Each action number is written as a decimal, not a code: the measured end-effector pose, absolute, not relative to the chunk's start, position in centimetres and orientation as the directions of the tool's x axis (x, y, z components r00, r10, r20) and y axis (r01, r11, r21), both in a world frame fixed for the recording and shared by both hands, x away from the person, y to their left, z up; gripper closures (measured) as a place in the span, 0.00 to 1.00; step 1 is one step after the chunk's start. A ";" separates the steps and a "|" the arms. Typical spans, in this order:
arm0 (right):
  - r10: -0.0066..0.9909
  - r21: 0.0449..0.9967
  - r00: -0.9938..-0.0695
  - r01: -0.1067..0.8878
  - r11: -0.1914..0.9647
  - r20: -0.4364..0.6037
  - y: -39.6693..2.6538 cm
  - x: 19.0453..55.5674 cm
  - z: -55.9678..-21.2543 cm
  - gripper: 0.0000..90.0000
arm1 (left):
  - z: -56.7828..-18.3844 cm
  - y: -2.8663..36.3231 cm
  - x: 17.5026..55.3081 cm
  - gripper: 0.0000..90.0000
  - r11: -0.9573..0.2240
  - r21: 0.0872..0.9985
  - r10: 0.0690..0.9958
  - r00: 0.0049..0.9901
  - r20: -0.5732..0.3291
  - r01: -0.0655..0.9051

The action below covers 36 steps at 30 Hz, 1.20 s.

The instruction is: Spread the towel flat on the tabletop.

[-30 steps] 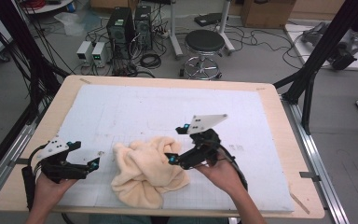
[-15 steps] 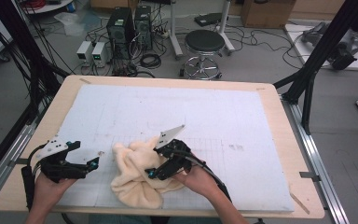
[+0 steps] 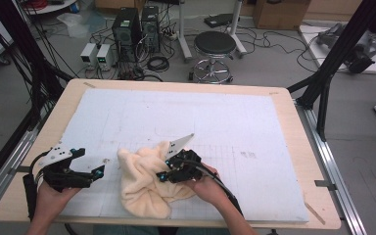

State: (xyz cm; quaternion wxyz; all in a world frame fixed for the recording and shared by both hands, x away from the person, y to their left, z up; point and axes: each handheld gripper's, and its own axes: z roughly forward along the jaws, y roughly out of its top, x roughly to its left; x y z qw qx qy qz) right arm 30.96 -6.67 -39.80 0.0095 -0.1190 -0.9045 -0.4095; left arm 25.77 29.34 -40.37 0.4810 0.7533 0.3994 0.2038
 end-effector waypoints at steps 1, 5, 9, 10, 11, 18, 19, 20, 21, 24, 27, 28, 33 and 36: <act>0.208 0.749 -0.971 0.225 0.623 0.119 -7.2 31.0 -39.3 0.80 | -40.4 29.5 25.8 0.02 -0.218 0.888 0.799 0.597 -0.076 0.405; 0.214 0.762 -0.972 0.208 0.613 0.093 -8.1 31.0 -38.0 0.80 | -40.4 29.6 25.8 0.02 -0.211 0.889 0.800 0.594 -0.082 0.406; 0.230 0.773 -0.971 0.192 0.605 0.061 -9.8 31.3 -35.8 0.80 | -40.4 29.7 25.8 0.02 -0.203 0.891 0.802 0.591 -0.086 0.406; 0.234 0.776 -0.970 0.192 0.601 0.060 -10.2 31.4 -35.2 0.80 | -40.4 29.7 25.8 0.02 -0.202 0.892 0.801 0.592 -0.088 0.405; 0.242 0.788 -0.969 0.182 0.588 0.043 -11.3 31.6 -33.8 0.80 | -40.4 29.7 25.8 0.02 -0.198 0.892 0.801 0.591 -0.091 0.406; 0.261 0.804 -0.965 0.147 0.576 -0.011 -14.3 31.9 -30.0 0.80 | -40.3 29.4 25.9 0.02 -0.201 0.893 0.798 0.596 -0.089 0.403; 0.261 0.804 -0.965 0.147 0.576 -0.011 -14.3 31.9 -30.0 0.80 | -40.3 29.4 25.9 0.02 -0.200 0.893 0.798 0.596 -0.091 0.403; 0.266 0.809 -0.964 0.136 0.572 -0.026 -15.1 32.0 -29.0 0.80 | -40.3 29.4 25.9 0.02 -0.202 0.893 0.797 0.597 -0.088 0.402; 0.266 0.809 -0.964 0.136 0.572 -0.026 -15.1 32.0 -29.0 0.80 | -40.3 29.4 25.9 0.02 -0.203 0.893 0.797 0.598 -0.088 0.402; 0.280 0.816 -0.958 0.118 0.566 -0.055 -16.2 32.0 -27.5 0.80 | -40.2 29.3 25.8 0.02 -0.194 0.896 0.799 0.595 -0.093 0.400; 0.295 0.826 -0.953 0.115 0.552 -0.065 -17.3 32.2 -26.2 0.80 | -40.2 29.2 25.8 0.02 -0.194 0.896 0.797 0.597 -0.094 0.399; 0.295 0.826 -0.953 0.115 0.552 -0.065 -17.3 32.2 -26.2 0.80 | -40.2 29.2 25.8 0.02 -0.196 0.896 0.795 0.600 -0.092 0.398; 0.286 0.785 -0.957 0.144 0.602 -0.044 -16.4 32.9 -29.2 0.79 | -40.1 28.9 25.8 0.02 -0.204 0.898 0.786 0.612 -0.087 0.390; 0.285 0.774 -0.958 0.181 0.607 0.001 -15.9 33.2 -31.6 0.79 | -39.9 28.6 25.9 0.02 -0.208 0.899 0.779 0.621 -0.087 0.386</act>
